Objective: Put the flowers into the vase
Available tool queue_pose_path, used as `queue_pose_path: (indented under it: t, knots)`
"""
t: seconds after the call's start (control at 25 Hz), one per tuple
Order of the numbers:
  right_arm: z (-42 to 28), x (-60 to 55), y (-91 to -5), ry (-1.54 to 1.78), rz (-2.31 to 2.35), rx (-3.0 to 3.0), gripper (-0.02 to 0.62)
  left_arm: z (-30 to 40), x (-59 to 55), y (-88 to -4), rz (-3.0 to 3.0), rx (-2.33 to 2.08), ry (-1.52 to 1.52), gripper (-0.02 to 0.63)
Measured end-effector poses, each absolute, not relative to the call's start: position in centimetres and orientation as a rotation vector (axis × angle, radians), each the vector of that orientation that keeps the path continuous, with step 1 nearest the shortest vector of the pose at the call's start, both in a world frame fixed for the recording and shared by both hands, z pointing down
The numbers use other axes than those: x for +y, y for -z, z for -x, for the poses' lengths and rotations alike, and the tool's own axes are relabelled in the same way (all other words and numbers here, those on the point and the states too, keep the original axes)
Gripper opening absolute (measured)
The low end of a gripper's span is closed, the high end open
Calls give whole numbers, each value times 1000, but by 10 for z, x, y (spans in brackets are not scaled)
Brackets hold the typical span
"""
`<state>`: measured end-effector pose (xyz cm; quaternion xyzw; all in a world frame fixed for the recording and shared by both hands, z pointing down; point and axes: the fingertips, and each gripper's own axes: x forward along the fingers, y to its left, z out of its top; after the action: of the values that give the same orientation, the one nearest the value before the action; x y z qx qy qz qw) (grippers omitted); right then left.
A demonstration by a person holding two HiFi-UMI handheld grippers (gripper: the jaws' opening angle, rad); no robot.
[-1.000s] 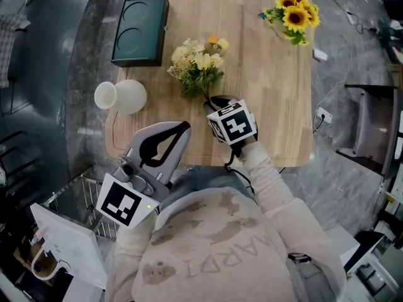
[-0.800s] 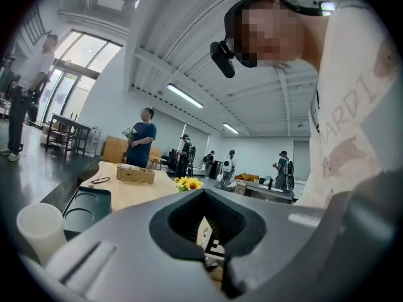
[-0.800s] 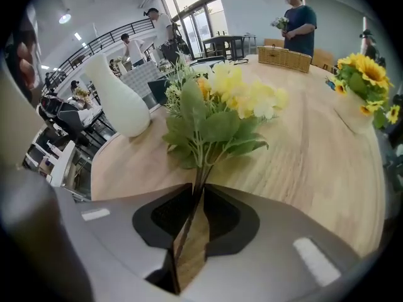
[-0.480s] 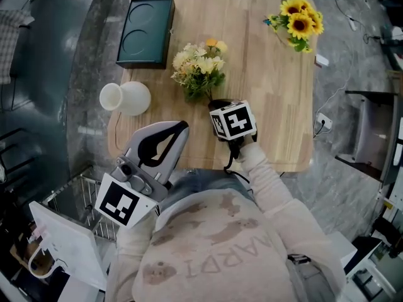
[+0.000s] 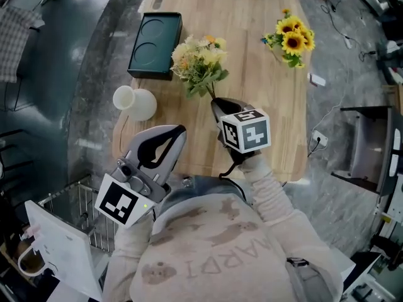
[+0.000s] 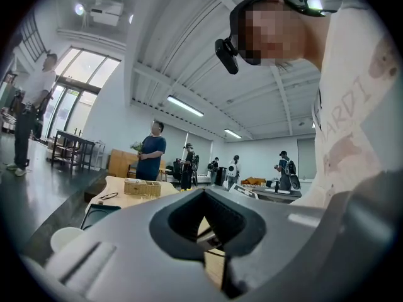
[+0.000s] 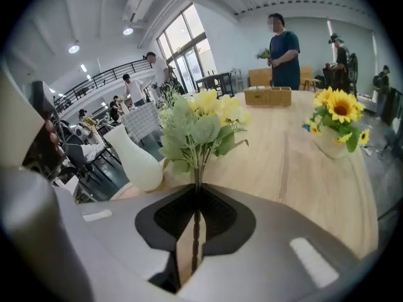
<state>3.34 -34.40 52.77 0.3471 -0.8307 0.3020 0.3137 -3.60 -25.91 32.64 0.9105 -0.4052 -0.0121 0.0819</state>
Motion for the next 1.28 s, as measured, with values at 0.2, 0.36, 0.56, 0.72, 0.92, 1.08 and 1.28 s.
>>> queue_pose_path:
  t: [0.2, 0.36, 0.56, 0.72, 0.92, 1.08, 1.28]
  knots:
    - [-8, -358, -463, -729, -888, -2430, 52, 39, -258, -314, -2745, -1270, 65, 0]
    - [14, -361, -419, -627, -845, -2585, 52, 43, -255, -306, -2741, -1314, 67, 0]
    - [39, -362, -379, -532, -755, -2729, 54, 47, -259, -298, -2733, -1379, 55, 0]
    - [60, -357, -353, -438, -662, -2847, 52, 54, -260, -295, -2714, -1455, 31, 0]
    - [85, -349, -333, -396, -569, -2955, 52, 62, -255, -296, -2690, -1517, 6, 0]
    - [108, -339, -319, -351, -502, -3029, 52, 75, -251, -299, -2676, -1517, 11, 0]
    - [133, -327, -299, -286, -506, -3096, 52, 92, -244, -297, -2702, -1466, 24, 0]
